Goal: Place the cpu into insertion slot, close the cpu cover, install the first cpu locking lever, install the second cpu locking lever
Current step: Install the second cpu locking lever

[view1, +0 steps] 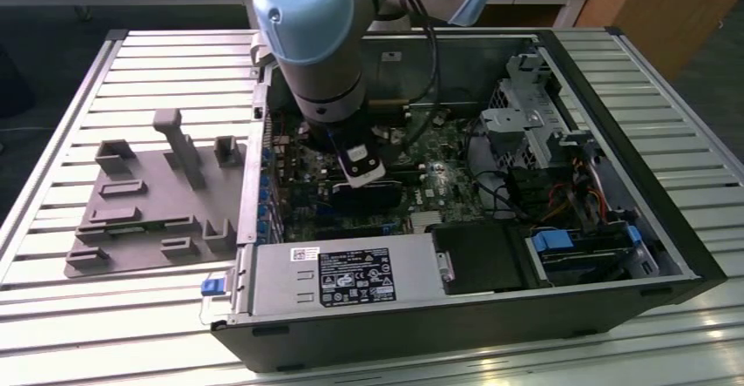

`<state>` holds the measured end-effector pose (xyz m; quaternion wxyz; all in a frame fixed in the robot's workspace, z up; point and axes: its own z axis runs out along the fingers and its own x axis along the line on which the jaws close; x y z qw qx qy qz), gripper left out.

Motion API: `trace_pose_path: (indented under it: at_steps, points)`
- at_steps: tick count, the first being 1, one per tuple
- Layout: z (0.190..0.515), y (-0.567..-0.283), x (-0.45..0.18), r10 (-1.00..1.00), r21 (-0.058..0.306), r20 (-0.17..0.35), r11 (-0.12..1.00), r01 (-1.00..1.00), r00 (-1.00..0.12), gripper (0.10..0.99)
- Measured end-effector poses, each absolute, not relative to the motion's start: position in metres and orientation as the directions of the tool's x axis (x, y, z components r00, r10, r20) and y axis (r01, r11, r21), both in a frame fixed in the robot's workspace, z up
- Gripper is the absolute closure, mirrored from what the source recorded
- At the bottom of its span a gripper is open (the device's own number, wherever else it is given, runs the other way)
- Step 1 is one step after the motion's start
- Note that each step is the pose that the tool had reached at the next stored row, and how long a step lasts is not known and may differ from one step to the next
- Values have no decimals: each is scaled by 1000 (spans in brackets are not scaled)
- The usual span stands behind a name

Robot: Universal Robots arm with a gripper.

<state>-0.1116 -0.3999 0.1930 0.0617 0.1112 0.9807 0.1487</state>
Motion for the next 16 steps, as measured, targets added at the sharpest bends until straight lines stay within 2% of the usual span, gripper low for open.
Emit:
trace_pose_path:
  at_steps: [16]
  points:
    - [195,-392,-112,236,297,-90,934,200,-968,984]
